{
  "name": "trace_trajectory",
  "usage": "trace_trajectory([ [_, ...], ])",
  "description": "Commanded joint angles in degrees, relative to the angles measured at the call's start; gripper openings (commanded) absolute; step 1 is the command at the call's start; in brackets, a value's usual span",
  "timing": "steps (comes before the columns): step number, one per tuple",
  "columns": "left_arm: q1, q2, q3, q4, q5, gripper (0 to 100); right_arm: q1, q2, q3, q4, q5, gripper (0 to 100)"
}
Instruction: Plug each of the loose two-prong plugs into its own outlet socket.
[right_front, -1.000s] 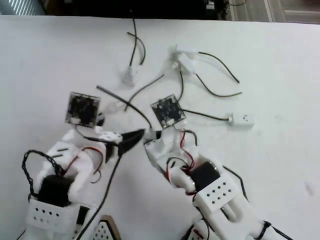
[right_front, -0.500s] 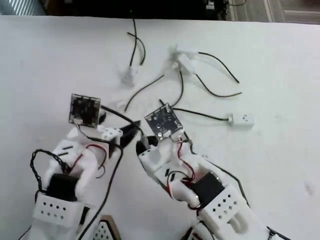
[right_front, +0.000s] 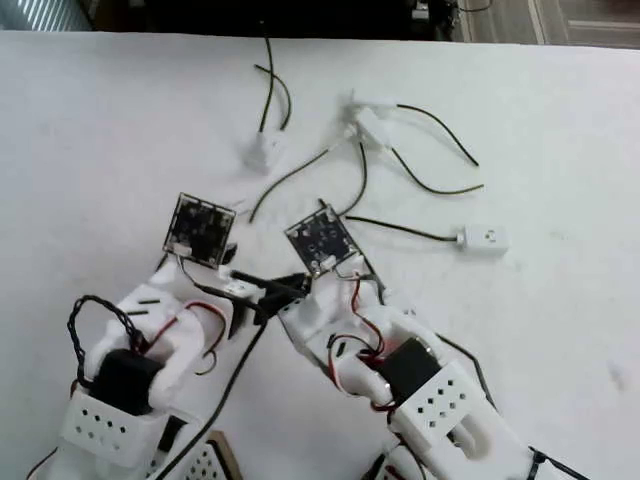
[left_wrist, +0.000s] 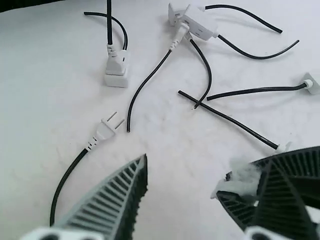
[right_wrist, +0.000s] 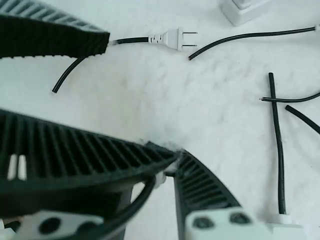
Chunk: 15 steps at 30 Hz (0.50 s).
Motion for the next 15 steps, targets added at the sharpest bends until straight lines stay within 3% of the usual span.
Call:
trace_trajectory([
  [1,2.86,-0.57,-2.37,0.35,-2.64,35,2.07,0.22,-0.79,-1.63,0.09,1.9],
  [6,-3.03,-0.13,-2.37,-0.18,-0.53,35,6.46,-0.22,-0.88,-1.63,1.67,1.9],
  [10,-9.19,-0.04,-2.37,-0.18,0.26,35,16.75,0.22,-3.87,-2.07,3.16,1.9],
  [15,-8.66,-0.04,-2.37,-0.18,-1.32,35,28.18,0.22,-5.98,-4.88,2.73,1.9],
])
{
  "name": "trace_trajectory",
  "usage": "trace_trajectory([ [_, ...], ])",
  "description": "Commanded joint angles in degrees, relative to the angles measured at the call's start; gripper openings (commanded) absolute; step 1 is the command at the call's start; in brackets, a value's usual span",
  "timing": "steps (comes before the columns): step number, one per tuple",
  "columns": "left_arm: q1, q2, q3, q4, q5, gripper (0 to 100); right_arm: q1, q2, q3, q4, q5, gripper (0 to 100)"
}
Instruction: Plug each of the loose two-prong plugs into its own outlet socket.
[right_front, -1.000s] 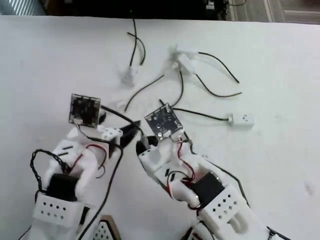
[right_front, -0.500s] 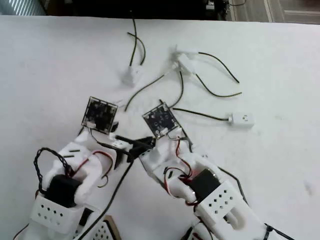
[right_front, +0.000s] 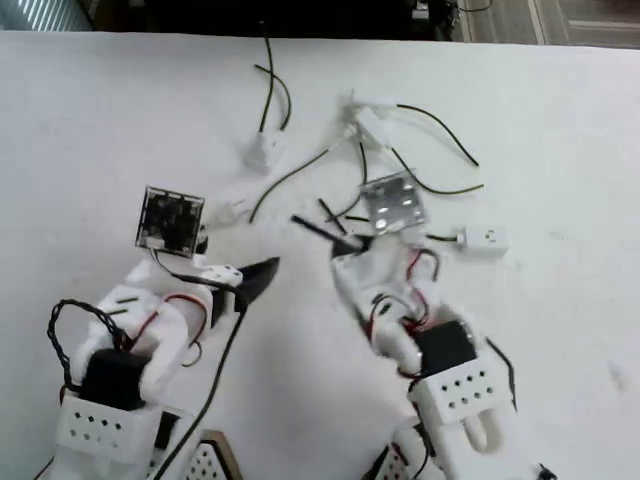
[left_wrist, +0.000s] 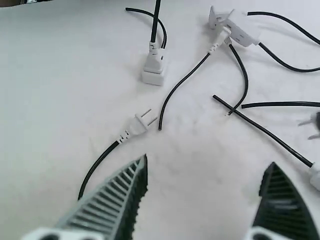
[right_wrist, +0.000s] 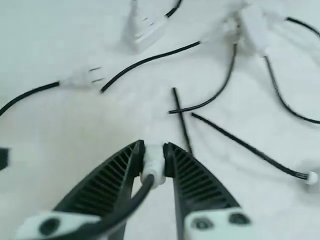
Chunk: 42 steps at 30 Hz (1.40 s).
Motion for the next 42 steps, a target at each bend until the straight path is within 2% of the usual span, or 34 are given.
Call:
trace_trajectory([
  [1,1.27,-0.04,-2.2,-0.09,-1.23,36,7.25,0.22,-3.16,-3.56,-1.14,1.9],
  [7,8.57,3.91,-3.6,0.0,0.26,38,18.68,0.22,-3.08,-10.24,-9.67,1.9],
  [12,10.68,21.85,-13.45,0.18,2.9,38,25.54,-0.22,-3.08,-12.62,-15.03,1.9],
  [19,11.74,48.75,-30.86,0.09,13.71,38,26.07,-0.22,-3.08,-12.62,-15.65,1.9],
  [29,21.49,78.55,-45.45,0.18,31.65,38,26.77,-0.22,-3.08,-12.62,-15.74,1.9],
  [33,22.9,85.58,-50.37,0.18,33.93,38,27.91,-0.22,-3.08,-12.62,-15.74,1.9],
  [42,24.04,97.89,-59.6,0.18,33.67,38,27.82,-0.22,-3.08,-12.62,-15.74,1.9],
])
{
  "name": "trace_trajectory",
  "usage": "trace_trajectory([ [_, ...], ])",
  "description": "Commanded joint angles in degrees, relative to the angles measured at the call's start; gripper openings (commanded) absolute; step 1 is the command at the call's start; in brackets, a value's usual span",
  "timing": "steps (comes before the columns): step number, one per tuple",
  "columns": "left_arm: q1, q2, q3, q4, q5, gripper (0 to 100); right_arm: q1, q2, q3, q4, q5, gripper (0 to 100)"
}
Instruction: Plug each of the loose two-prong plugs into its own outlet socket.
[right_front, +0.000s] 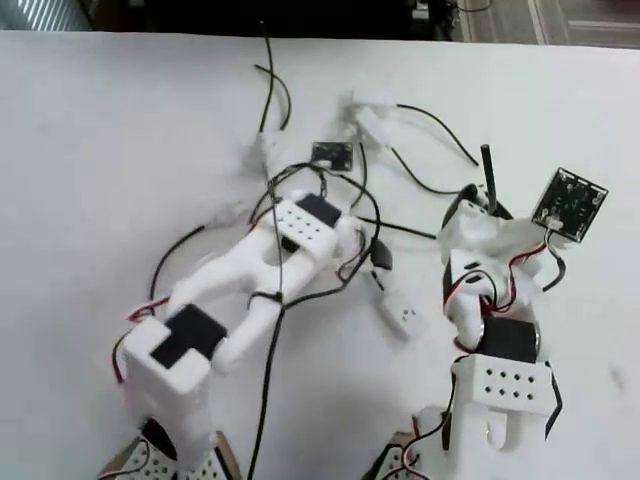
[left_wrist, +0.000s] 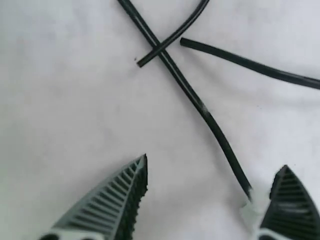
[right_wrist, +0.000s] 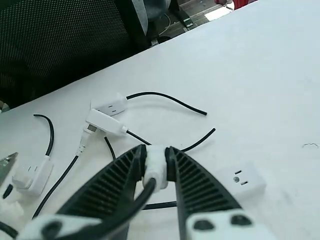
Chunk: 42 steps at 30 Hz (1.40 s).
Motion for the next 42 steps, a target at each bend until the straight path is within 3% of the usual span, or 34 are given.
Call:
trace_trajectory([
  [1,2.51,4.97,-5.89,0.26,0.26,38,0.66,-0.22,-2.9,-1.27,-0.62,1.9],
  [5,4.7,9.19,-9.76,3.25,0.18,32,0.66,-0.22,-2.9,-1.27,-0.62,1.9],
  [13,4.26,16.4,-19.25,14.51,0.09,1,0.66,-0.22,-2.81,-1.27,-0.62,1.9],
  [19,4.18,17.45,-24.26,25.41,-0.35,2,0.57,-0.22,-2.81,-1.27,-0.62,1.9],
  [24,2.95,17.36,-30.51,34.99,-8.88,2,0.48,-0.13,-2.81,-1.1,-0.62,1.9],
  [28,-3.03,17.36,-36.66,41.05,-13.54,2,0.48,-0.04,-2.81,-1.1,-0.62,1.9],
  [34,-10.59,16.13,-42.99,43.34,-20.92,2,0.4,0.13,-2.81,-1.19,-0.62,1.9],
  [42,-13.14,2.59,-41.76,43.6,-31.12,2,0.4,0.13,-2.81,-1.19,-0.62,1.9],
])
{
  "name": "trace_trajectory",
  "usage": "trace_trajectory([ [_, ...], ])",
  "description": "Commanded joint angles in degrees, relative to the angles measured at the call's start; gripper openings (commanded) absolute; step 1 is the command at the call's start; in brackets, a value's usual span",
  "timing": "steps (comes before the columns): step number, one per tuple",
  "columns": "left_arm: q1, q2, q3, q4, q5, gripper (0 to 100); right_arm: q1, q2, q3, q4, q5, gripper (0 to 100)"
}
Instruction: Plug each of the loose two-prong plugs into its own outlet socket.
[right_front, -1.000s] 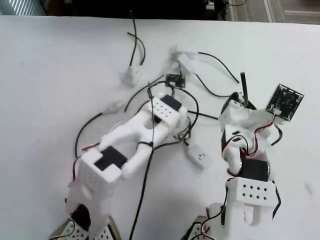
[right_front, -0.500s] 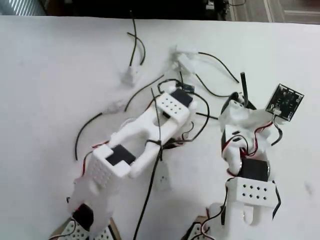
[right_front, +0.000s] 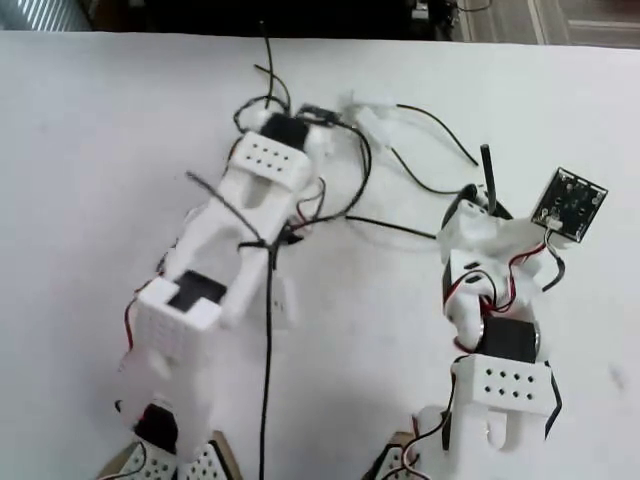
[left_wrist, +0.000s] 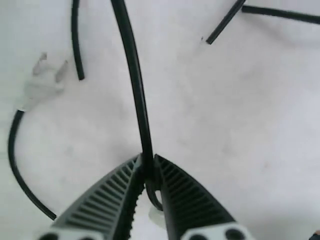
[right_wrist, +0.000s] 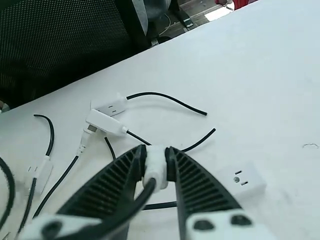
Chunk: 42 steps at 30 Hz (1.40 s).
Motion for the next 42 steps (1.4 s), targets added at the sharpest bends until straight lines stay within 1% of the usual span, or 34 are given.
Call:
trace_trajectory([
  [1,-1.36,-12.88,0.0,0.7,-6.68,2,0.4,0.13,-2.81,-1.19,-0.62,1.9],
  [6,-1.36,-21.58,9.58,0.26,-15.74,2,0.4,0.13,-2.81,-1.19,-0.62,1.9],
  [8,-1.98,-24.31,13.63,-1.05,-20.75,2,0.4,0.13,-2.81,-1.19,-0.62,1.9],
  [10,-3.21,-26.77,17.58,-3.25,-23.47,2,0.31,0.13,-2.81,-1.19,-0.62,1.9],
  [14,-4.79,-32.66,25.93,-8.09,-23.74,2,0.31,0.13,-2.81,-1.1,-0.62,1.9],
  [19,-5.58,-43.47,35.34,-13.71,-23.74,2,0.31,0.22,-2.81,-1.01,-0.62,1.9],
  [24,-5.05,-51.47,46.07,-23.12,-22.95,2,0.31,0.22,-2.81,-1.01,-0.53,1.9],
  [25,-4.97,-52.53,47.82,-25.32,-21.71,2,0.31,0.22,-2.81,-1.01,-0.53,1.9],
  [28,-2.42,-55.43,53.54,-31.21,-16.97,2,-0.22,0.22,-2.73,-1.01,-0.35,1.9],
  [32,5.14,-58.59,60.92,-38.33,-12.31,2,-1.89,0.04,-1.76,-1.27,-0.18,1.9],
  [35,8.75,-60.97,67.34,-44.92,-9.93,2,-2.07,0.04,-1.58,-1.27,-0.09,1.9],
  [37,9.1,-62.55,71.91,-49.67,-9.67,2,-2.07,-0.04,-1.49,-1.27,-0.09,1.9],
  [39,8.57,-64.75,75.6,-52.13,-9.93,2,-2.15,0.04,-1.49,-1.27,-0.09,1.9],
  [41,6.64,-67.38,77.8,-52.04,-9.93,5,-2.15,0.13,-1.49,-1.27,-0.09,1.9],
  [42,5.67,-68.97,78.51,-50.99,-9.93,9,-2.15,0.13,-1.49,-1.27,-0.09,1.9],
])
